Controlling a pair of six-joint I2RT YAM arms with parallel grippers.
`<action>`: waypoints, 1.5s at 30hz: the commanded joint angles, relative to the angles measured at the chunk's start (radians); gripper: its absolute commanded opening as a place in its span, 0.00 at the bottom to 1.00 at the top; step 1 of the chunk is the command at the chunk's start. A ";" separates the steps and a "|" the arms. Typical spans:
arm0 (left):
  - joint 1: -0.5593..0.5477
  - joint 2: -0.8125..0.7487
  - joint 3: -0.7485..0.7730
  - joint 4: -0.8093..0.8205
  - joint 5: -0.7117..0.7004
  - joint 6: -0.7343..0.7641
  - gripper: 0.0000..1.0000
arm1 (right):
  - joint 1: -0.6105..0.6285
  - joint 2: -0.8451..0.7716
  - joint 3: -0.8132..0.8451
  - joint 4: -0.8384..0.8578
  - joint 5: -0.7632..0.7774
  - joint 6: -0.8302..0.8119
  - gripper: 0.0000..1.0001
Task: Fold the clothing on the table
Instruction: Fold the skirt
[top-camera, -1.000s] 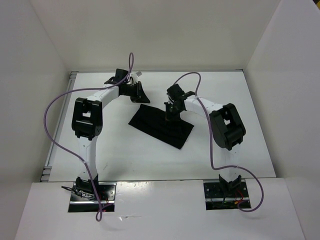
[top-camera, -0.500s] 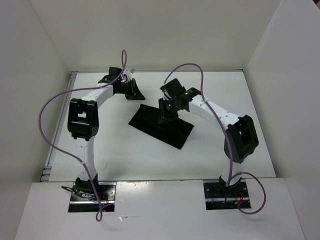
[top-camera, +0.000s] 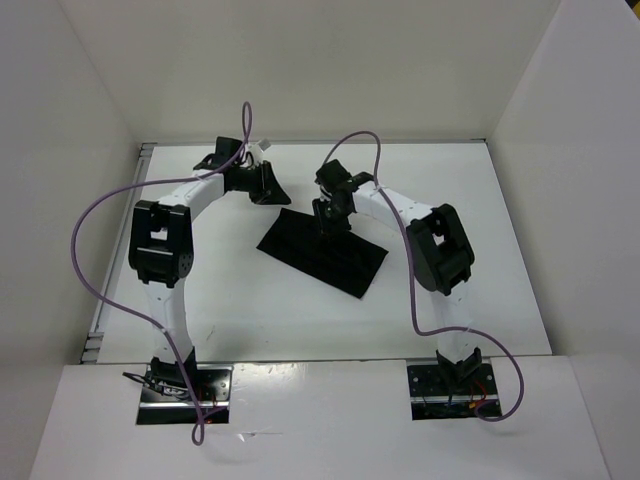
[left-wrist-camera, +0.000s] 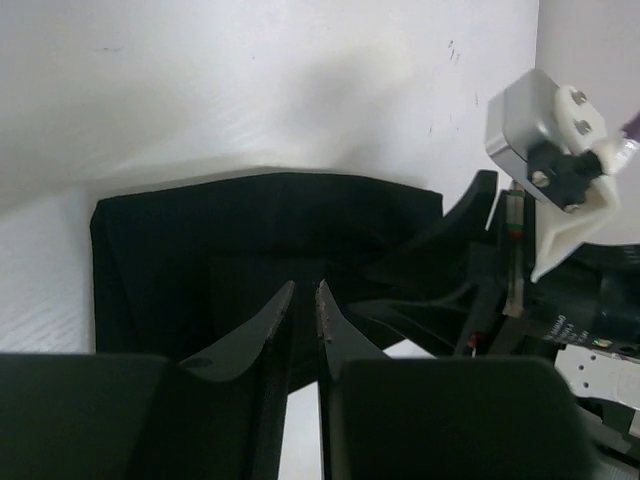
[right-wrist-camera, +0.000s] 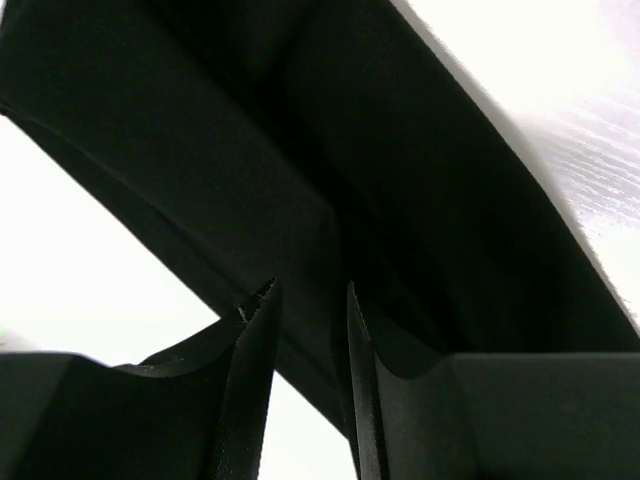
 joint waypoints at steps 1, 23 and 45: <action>-0.002 -0.067 -0.026 0.021 0.034 0.006 0.20 | -0.006 -0.006 0.016 0.044 0.013 -0.041 0.36; 0.007 -0.067 -0.046 0.049 0.062 -0.003 0.21 | -0.006 0.003 -0.086 0.103 0.011 -0.041 0.00; 0.047 -0.049 -0.034 0.058 0.092 -0.022 0.21 | 0.160 -0.313 -0.169 -0.071 0.013 -0.078 0.43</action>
